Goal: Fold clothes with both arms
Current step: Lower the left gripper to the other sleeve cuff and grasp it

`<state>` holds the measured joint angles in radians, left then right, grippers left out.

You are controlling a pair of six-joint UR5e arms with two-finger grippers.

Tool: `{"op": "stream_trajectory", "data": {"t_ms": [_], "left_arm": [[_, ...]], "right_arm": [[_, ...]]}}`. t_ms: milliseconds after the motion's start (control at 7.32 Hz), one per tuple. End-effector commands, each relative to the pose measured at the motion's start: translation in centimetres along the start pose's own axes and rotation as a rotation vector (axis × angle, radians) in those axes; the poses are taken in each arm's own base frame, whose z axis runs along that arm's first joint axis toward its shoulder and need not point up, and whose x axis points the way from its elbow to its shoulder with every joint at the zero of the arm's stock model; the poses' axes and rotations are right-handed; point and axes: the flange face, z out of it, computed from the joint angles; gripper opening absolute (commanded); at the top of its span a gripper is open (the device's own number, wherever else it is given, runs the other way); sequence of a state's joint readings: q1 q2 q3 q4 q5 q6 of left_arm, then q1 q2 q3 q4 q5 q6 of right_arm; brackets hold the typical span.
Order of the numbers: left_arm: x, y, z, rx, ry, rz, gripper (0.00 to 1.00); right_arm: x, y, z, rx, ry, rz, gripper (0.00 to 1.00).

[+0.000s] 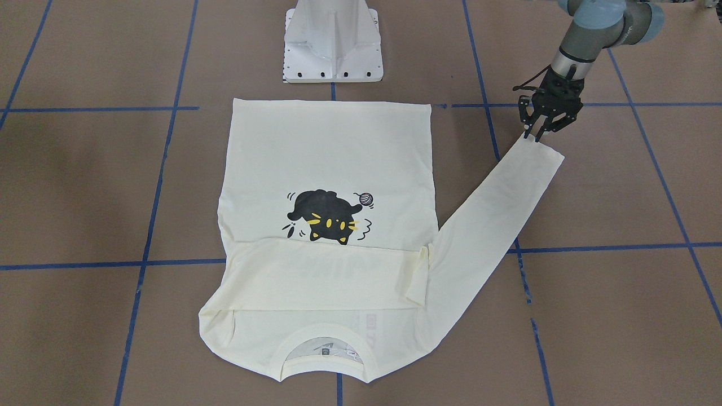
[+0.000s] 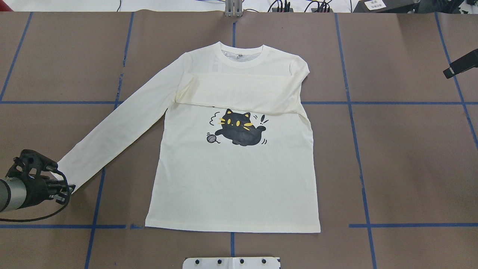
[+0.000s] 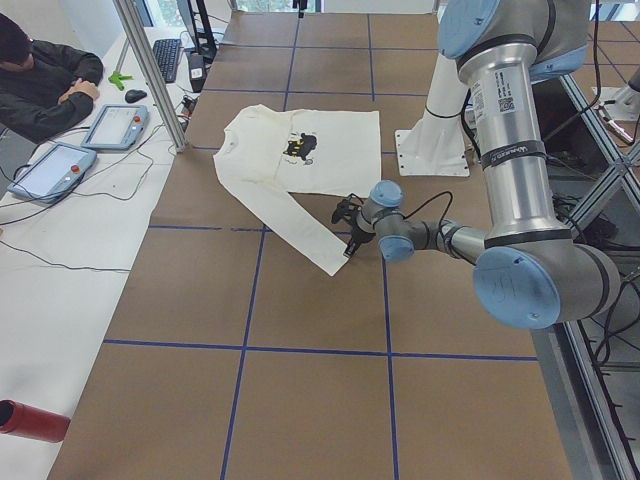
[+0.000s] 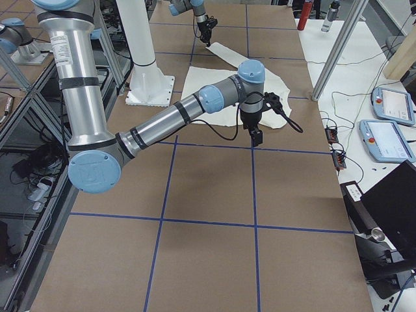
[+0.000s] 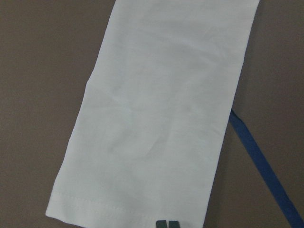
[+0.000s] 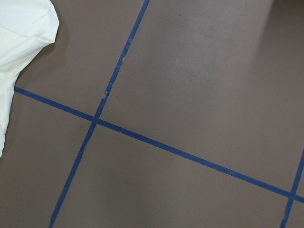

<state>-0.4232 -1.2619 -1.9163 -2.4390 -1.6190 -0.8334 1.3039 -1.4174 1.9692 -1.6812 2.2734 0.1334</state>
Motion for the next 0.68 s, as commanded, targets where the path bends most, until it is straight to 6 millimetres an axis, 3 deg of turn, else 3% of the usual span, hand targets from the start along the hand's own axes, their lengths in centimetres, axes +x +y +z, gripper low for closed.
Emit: {"op": "stream_trajectory", "data": {"t_ms": [0,273,547], "left_arm": [[-0.07,0.00,0.07,0.002,-0.004,0.000,0.87],[0.14,-0.15,0.41,-0.007,-0.021,0.000,0.86],[0.17,-0.20,0.78,-0.014,-0.029,-0.001,0.74]], "right_arm": [[0.04,0.00,0.04,-0.001,0.000,0.001,1.00],[0.08,0.06,0.08,-0.002,0.000,0.002,1.00],[0.15,0.25,0.16,-0.005,-0.001,0.004,1.00]]}}
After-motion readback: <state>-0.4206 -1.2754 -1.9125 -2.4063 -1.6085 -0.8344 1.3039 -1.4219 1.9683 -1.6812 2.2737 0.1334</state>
